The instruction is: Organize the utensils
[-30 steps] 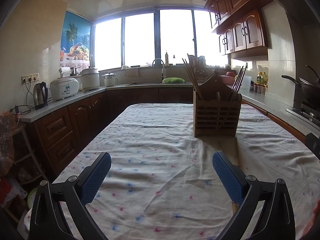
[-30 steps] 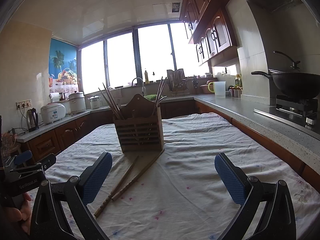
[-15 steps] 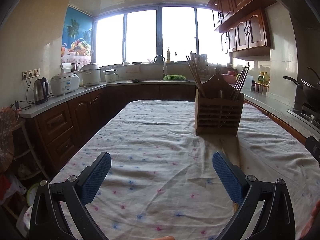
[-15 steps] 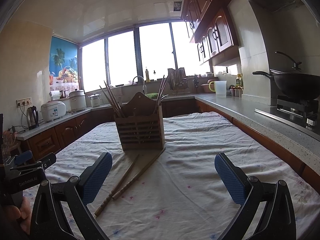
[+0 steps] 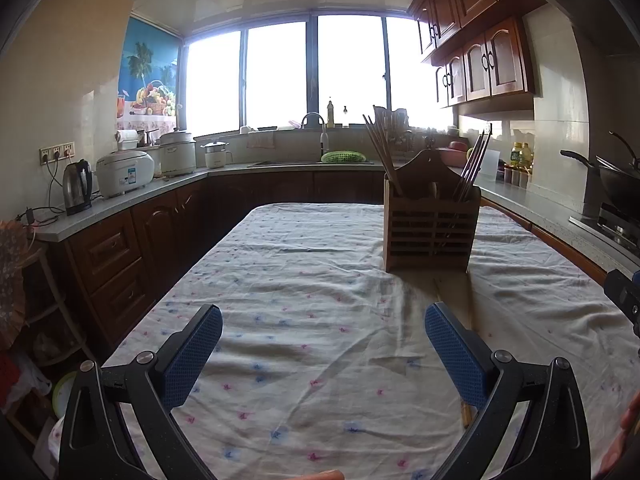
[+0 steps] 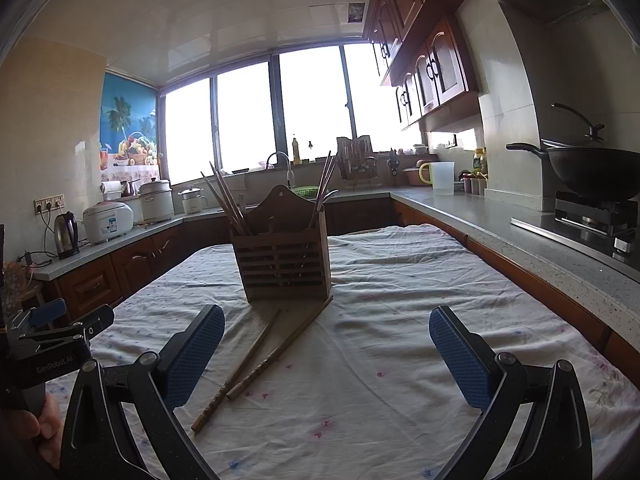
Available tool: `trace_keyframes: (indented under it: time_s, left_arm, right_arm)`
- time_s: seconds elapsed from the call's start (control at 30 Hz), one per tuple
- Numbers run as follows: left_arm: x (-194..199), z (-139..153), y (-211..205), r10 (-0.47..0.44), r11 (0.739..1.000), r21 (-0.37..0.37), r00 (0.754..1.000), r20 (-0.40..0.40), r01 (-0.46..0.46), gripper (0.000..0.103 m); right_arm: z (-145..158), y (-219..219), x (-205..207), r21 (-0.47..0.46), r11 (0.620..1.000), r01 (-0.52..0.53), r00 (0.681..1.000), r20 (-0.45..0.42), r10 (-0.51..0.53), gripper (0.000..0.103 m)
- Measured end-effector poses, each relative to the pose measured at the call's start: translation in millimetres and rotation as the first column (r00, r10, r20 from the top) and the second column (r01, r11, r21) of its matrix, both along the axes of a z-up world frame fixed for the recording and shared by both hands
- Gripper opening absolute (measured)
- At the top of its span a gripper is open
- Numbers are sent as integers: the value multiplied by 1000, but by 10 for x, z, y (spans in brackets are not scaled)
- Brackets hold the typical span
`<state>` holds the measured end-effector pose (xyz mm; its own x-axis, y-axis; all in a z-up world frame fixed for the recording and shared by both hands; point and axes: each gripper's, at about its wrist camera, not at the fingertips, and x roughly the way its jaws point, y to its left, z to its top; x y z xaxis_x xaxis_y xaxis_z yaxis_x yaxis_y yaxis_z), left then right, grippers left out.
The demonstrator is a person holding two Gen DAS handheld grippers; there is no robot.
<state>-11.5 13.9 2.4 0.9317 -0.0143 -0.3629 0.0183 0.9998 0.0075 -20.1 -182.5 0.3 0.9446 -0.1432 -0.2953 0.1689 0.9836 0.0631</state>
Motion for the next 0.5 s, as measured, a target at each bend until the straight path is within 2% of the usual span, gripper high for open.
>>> trace_keyframes:
  time_s: [0.5]
  left_arm:
    - [-41,23,-35,-4,1000,4,1000,9,4,102]
  right_arm:
    - [5,8,-3,1,1000,0,1000,0,0,103]
